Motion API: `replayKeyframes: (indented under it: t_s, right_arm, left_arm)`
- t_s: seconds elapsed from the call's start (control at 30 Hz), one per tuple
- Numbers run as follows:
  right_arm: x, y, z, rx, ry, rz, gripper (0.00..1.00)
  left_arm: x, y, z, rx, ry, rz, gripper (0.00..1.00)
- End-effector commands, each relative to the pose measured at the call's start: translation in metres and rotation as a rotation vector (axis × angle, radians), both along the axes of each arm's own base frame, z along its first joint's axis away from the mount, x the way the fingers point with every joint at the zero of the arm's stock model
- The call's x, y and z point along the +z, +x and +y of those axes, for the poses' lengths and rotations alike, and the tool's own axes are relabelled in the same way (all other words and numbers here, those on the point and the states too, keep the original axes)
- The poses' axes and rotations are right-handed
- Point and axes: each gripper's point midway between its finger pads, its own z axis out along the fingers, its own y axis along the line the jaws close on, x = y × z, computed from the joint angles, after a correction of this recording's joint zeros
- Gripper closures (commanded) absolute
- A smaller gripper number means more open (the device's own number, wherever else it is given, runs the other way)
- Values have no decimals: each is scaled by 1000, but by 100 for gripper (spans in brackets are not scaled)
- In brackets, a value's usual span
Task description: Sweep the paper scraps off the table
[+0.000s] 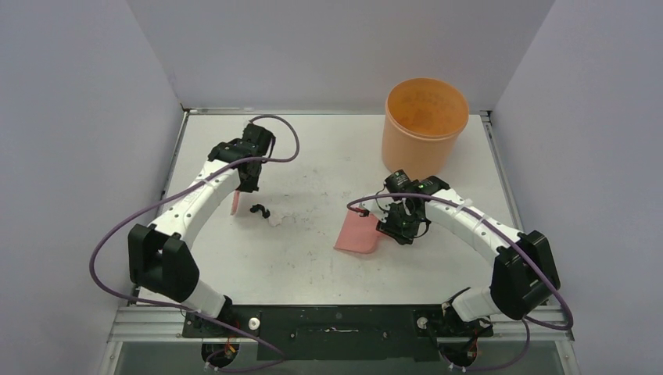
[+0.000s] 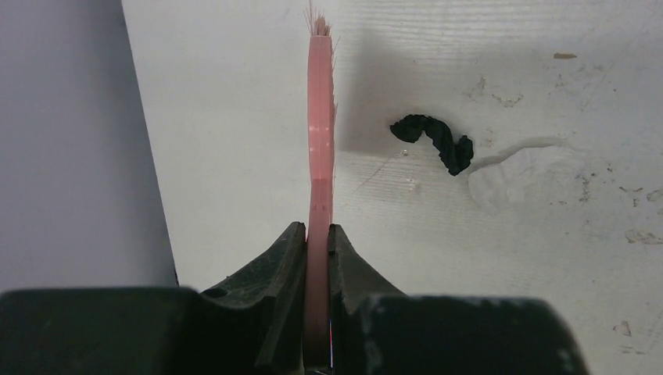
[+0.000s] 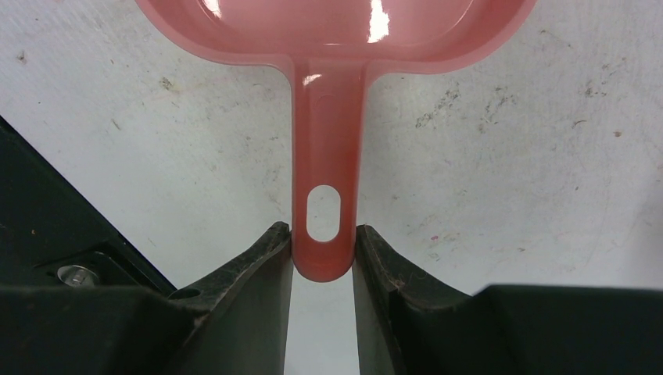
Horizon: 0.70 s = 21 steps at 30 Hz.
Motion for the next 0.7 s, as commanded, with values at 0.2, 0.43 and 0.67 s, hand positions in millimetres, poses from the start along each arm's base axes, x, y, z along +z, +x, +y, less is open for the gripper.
replayKeyframes:
  t_s: [0.2,0.43,0.67]
  right_arm:
    - [-14,7,22,20,-11,16,95]
    - [-26,9,44,15,26,41,95]
    - [-34,-1,70,64,35,95,95]
  left_arm:
    - [-36,9,-55,-176,-171,108,100]
    - [-50,-14,-106,-284,-361,211,100]
    - [-46,-39,-164,-359,-549,236,100]
